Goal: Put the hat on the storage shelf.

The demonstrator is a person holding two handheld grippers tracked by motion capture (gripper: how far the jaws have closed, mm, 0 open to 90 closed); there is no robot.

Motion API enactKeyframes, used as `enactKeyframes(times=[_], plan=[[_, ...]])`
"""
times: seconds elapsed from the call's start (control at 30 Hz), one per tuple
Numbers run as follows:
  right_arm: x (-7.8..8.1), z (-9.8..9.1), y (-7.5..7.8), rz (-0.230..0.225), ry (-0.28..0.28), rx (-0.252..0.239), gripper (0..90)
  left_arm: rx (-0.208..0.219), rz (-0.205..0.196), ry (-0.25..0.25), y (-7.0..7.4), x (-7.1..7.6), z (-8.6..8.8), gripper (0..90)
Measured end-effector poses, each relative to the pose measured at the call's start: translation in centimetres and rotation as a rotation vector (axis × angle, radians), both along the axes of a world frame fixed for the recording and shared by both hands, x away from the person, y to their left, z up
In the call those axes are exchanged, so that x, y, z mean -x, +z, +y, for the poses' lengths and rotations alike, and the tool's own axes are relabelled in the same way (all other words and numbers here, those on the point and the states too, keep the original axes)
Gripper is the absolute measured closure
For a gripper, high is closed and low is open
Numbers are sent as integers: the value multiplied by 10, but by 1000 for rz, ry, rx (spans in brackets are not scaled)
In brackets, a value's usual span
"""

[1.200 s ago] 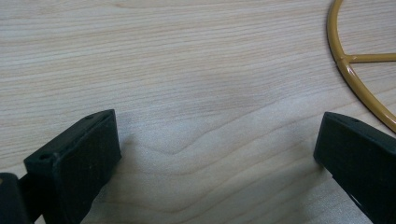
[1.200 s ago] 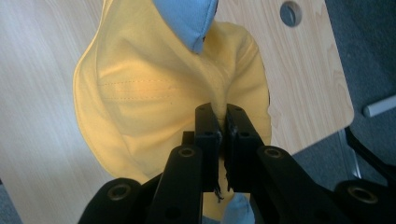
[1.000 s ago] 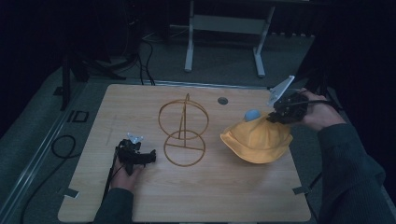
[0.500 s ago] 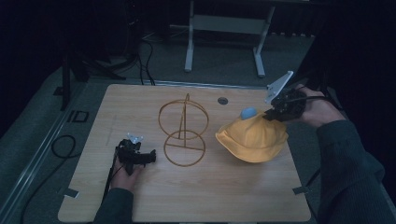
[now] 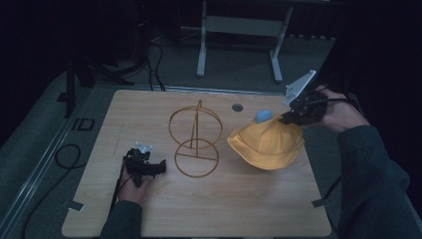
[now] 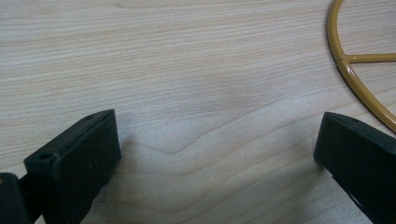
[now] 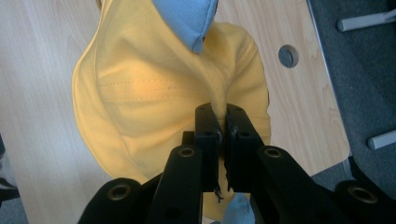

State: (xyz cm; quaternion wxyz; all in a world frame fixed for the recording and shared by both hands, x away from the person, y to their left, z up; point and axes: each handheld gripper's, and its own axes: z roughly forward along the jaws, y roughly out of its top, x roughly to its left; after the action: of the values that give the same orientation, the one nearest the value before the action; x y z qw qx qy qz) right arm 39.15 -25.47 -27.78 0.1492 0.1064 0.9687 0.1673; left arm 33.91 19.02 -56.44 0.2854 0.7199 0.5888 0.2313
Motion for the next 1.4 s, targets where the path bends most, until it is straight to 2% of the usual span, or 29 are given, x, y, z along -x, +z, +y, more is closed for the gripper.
enactKeyframes(times=[0.57, 0.87, 1.27, 1.4], plan=[[1, 7, 18, -34, 13, -55, 854, 0, -1, 1, 0, 0, 0, 4], [1, 10, 23, -55, 12, -105, 854, 0, -1, 1, 0, 0, 0, 4], [1, 13, 29, -72, 10, -120, 854, 0, -1, 0, 0, 0, 0, 4], [1, 11, 33, -81, 2, -151, 854, 0, -1, 0, 0, 0, 0, 4]])
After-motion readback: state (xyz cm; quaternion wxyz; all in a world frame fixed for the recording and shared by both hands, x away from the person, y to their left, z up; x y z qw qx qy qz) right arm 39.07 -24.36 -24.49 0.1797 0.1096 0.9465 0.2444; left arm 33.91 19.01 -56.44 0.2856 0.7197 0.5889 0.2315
